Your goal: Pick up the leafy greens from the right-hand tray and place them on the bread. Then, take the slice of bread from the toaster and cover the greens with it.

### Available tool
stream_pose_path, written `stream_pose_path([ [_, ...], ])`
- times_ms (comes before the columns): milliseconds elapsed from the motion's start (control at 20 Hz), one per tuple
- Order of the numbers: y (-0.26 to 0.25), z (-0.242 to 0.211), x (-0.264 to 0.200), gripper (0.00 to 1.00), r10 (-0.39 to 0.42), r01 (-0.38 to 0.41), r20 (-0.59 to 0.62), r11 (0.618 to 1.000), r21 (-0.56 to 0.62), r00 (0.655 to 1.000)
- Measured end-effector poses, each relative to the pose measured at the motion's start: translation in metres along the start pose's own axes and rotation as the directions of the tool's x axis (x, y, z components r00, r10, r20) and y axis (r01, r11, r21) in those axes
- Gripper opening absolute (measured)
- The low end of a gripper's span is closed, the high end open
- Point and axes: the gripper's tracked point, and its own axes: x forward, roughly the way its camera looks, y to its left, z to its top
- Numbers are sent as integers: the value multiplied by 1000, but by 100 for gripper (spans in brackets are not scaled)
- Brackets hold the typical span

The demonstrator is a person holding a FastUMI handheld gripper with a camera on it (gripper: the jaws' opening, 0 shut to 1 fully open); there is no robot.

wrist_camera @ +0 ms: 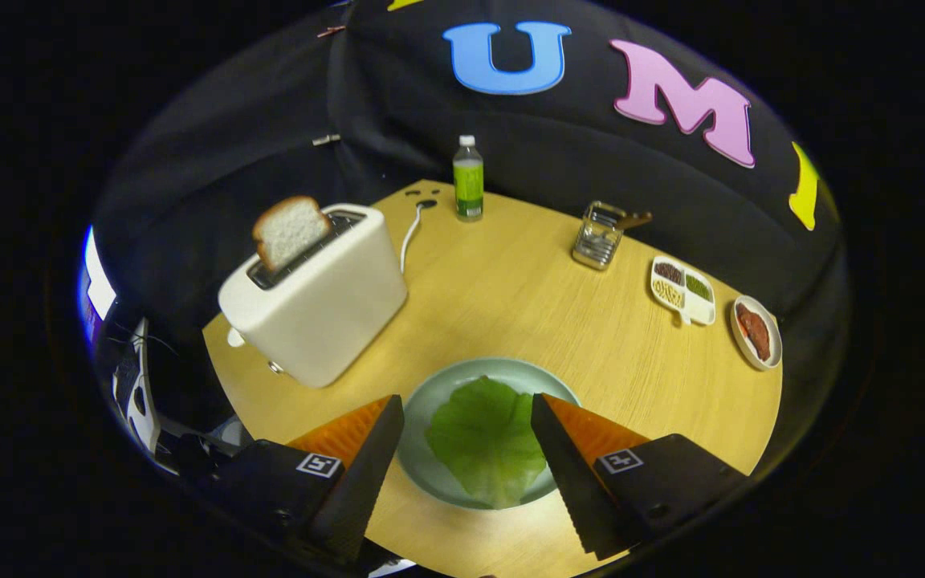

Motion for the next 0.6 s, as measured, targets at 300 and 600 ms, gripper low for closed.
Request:
stream_pose_path([
  [300, 104, 117, -30, 99, 173, -166, 219, 985, -54, 960],
  [600, 184, 145, 20, 99, 186, -184, 164, 982, -31, 969],
])
